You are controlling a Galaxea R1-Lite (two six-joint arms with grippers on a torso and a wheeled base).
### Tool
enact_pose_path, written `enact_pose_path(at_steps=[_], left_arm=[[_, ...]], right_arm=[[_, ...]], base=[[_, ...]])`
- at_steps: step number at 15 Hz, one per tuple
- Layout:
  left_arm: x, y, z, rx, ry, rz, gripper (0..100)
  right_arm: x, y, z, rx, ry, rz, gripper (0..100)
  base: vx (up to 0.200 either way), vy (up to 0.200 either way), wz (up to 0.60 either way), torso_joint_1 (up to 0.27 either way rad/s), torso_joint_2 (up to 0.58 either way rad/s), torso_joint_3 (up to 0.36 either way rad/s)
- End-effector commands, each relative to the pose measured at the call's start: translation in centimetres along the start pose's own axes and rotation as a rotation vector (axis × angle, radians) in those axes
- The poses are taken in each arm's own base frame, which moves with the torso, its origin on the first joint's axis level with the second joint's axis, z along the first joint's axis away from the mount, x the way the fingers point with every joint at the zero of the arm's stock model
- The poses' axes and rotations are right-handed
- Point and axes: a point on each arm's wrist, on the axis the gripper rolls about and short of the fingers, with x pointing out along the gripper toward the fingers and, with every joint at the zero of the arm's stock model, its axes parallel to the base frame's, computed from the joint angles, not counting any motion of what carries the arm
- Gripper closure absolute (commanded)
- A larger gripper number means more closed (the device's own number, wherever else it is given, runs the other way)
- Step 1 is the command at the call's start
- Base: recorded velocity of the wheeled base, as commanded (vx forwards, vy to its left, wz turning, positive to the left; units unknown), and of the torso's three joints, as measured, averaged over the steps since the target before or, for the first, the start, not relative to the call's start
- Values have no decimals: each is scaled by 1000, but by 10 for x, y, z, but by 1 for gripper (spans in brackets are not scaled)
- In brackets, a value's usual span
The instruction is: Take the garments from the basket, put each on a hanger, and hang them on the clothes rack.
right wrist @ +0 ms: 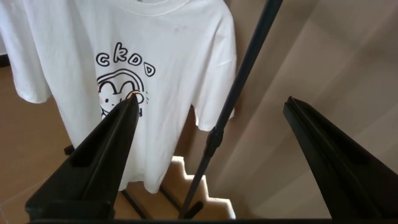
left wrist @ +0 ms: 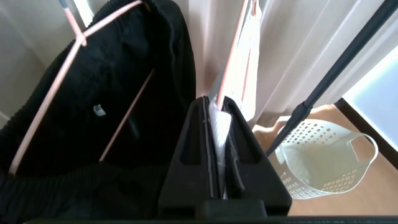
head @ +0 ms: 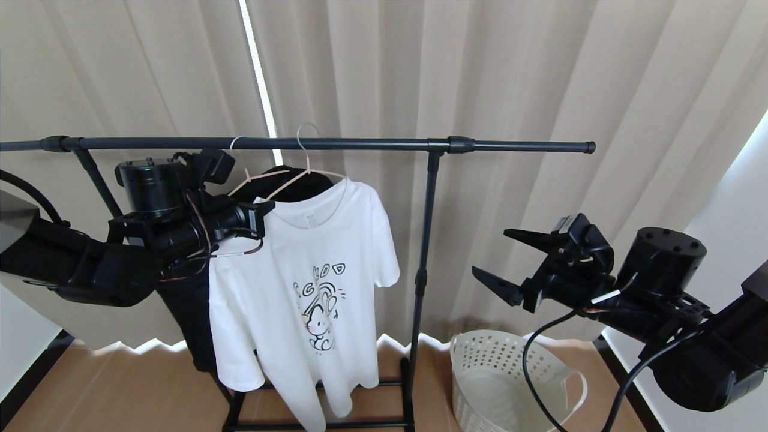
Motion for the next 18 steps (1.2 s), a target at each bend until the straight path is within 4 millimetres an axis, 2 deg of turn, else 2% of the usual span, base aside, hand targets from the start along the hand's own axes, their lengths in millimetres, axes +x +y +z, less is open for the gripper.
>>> enact_pose_path(at_steps=[1,4,5,9,10,11,12,13,14,15,16,17,18], left_arm=[[5,-1,-7,-6,6,-5,100],[5,-1,-9,-16,10,-6,100],[4,-1,-9,-16,9,-6,0],[2,-1,-8,-16,7,-5,0],[-4,-2,-3,-15,-3,-1,0],[-21,-4,8,-9,-25,5,0],[-21,-4,8,-9,-25,5,0],[-52,-11,18,-3,-49,9,0],[-87,-15,20,-3,-59,24,0],[-87,-15,20,-3,-59,24,0],[-119,-19,15,-5,-57,49,0],[-147,-23,8,-7,-57,68,0],[-147,-23,8,-7,-57,68,0]], right_arm=[[1,0,-1,1,3,1,0],[1,0,-3,4,7,2,0],[1,0,-2,2,5,2,0],[2,-1,-1,-1,0,1,0],[1,-1,2,-3,-7,1,0],[-1,-1,10,-15,-31,-6,0],[-1,-1,10,-15,-31,-6,0],[-12,-1,35,-8,-85,-54,0],[-24,8,63,16,-147,-87,0],[-24,8,63,16,-147,-87,0],[-41,18,83,19,-149,-121,0],[-61,28,95,32,-119,-146,0],[-61,28,95,32,-119,-146,0]], base=[[0,0,0,0,0,0],[0,0,0,0,0,0],[0,0,0,0,0,0],[0,0,0,0,0,0],[0,0,0,0,0,0],[0,0,0,0,0,0],[0,0,0,0,0,0],[0,0,0,0,0,0],[0,0,0,0,0,0],[0,0,0,0,0,0],[0,0,0,0,0,0],[0,0,0,0,0,0],[0,0,0,0,0,0]])
